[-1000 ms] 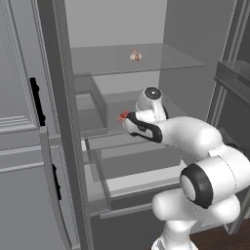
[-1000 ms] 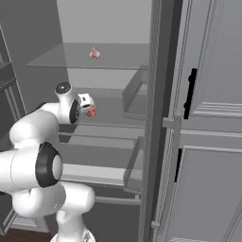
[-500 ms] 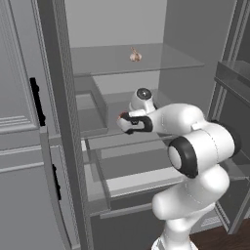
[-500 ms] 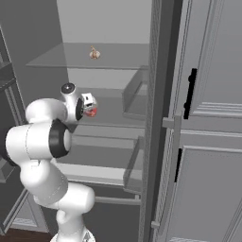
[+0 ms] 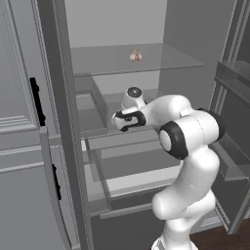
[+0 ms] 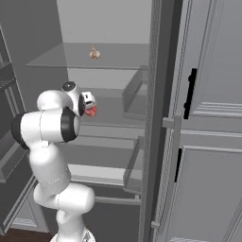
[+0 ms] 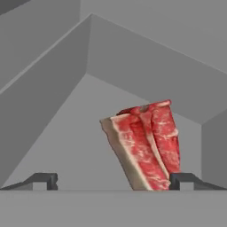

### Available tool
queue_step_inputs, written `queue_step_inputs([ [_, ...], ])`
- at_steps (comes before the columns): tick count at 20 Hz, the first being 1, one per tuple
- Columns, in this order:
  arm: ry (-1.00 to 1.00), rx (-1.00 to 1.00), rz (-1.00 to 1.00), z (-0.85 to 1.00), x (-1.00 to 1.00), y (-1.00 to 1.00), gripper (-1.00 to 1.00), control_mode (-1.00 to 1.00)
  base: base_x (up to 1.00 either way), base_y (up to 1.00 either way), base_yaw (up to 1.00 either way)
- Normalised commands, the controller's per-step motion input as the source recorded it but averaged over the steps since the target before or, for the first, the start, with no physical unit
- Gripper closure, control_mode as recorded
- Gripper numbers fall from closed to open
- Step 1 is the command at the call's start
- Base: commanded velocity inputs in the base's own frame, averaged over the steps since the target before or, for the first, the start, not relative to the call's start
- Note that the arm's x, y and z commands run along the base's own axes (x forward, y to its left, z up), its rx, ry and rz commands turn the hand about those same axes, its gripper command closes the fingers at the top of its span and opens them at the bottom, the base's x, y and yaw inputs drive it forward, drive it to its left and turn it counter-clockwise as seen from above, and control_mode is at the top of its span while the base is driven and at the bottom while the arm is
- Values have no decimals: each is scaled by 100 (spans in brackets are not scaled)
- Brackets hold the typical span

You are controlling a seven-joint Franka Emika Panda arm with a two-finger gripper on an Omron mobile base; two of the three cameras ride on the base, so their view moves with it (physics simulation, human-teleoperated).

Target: Place one garlic and one steak in each tupperware on the nearby counter, to pack two identical lunches.

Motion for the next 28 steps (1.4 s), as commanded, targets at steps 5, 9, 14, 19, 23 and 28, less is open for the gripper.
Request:
queue_step_inputs([
  [5,0,0,-2,-20,46,11,-100,-100,0,0,0],
  [9,0,0,-3,-29,39,4,-100,-100,0,0,0],
  [14,0,0,-7,-32,23,-1,-100,-100,0,0,0],
  [19,0,0,-14,-28,0,-17,-100,-100,0,0,0],
  [23,0,1,-19,-7,-17,-45,-100,-100,0,0,0],
  [28,4,7,-17,0,-25,-44,-100,-100,0,0,0],
])
